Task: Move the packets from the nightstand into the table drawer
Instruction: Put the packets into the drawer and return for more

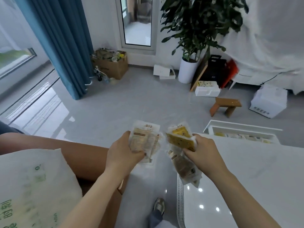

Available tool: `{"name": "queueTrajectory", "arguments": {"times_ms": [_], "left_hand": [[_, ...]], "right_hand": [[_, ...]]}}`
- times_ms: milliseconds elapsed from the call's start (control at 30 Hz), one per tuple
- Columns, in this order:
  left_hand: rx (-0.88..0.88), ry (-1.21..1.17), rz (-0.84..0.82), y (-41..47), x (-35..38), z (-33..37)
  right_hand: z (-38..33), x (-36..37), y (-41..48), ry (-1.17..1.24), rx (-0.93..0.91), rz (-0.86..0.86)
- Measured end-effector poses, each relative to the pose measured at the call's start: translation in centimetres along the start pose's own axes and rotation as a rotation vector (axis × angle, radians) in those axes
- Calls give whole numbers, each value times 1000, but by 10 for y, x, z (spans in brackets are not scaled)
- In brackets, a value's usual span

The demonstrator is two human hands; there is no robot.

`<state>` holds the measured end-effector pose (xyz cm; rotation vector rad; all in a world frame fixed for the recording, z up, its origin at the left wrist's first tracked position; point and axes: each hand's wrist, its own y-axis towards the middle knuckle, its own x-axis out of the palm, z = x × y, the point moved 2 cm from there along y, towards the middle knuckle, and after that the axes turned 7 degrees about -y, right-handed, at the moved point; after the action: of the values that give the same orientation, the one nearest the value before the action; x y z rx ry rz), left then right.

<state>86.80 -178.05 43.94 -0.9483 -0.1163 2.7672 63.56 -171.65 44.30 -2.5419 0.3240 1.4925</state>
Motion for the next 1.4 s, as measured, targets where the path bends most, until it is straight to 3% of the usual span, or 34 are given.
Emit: {"name": "queueTrajectory", "arguments": {"times_ms": [267,733,1100,1400], "left_hand": [[-4,24,-18,93,33,41],[67,48,-196,271,87,93],[255,146,-440,411,122,141],[325,212,-593,479,193,187]], "right_hand": [[44,-20,77,83,119,9],[87,-25,213,116,369,36],[97,-42,296,86,596,209],[161,-44,342,78,782,229]]}}
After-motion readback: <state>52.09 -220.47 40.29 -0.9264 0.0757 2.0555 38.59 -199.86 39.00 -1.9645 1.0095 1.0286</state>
